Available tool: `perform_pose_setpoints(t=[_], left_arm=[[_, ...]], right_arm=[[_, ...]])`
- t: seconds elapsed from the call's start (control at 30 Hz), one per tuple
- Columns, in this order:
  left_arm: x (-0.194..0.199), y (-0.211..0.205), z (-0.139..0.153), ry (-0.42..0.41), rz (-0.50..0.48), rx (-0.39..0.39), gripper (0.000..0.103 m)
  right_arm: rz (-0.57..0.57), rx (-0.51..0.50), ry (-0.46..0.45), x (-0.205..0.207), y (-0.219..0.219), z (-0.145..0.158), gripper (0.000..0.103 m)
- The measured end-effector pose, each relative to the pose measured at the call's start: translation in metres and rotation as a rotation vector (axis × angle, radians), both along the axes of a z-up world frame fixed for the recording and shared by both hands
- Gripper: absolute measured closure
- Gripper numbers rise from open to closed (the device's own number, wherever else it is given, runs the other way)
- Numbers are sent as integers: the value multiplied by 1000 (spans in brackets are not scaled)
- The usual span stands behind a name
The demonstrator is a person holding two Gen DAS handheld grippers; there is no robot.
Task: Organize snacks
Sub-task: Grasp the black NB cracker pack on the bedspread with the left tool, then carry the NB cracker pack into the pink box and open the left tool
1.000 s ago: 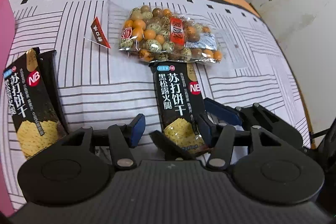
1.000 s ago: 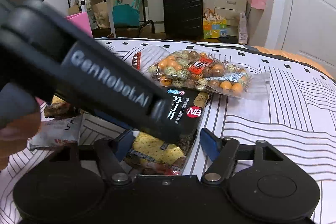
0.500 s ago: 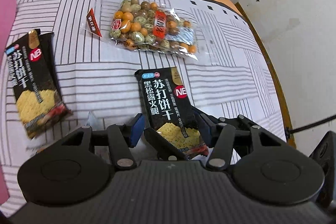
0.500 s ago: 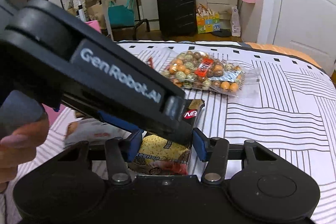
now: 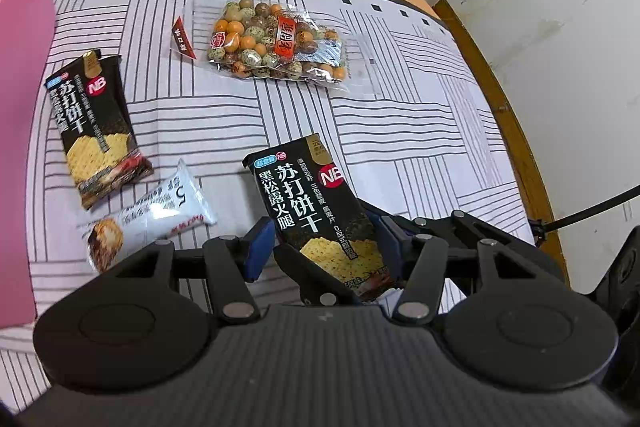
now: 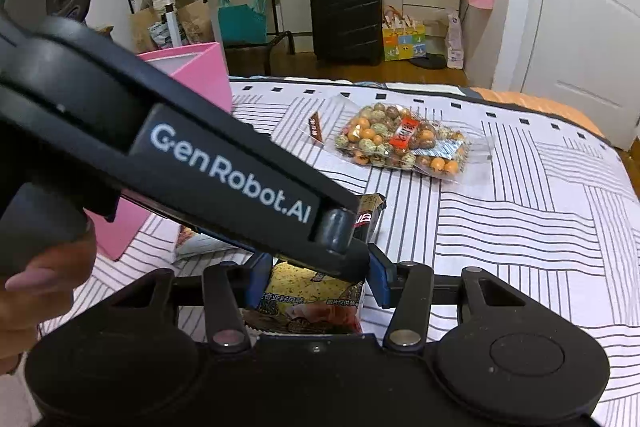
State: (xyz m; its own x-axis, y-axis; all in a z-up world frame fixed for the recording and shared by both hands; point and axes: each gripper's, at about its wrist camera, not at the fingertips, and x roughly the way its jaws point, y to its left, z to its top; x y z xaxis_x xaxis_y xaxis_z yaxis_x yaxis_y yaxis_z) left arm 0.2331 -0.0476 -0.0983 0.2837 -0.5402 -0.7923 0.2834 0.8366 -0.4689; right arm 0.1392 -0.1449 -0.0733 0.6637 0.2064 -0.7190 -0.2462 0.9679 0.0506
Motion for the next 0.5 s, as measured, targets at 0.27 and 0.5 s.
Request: perform_pose_setpoints(t=[0.27,0.5], left_arm=[[-27,19,33,-44,-1,-18,49],[-53,52,74,-126,40,-18,49]], right_arm=[[53,-14,-68,-20,14,31,48],[167,-79,-147,-27,51,62,48]])
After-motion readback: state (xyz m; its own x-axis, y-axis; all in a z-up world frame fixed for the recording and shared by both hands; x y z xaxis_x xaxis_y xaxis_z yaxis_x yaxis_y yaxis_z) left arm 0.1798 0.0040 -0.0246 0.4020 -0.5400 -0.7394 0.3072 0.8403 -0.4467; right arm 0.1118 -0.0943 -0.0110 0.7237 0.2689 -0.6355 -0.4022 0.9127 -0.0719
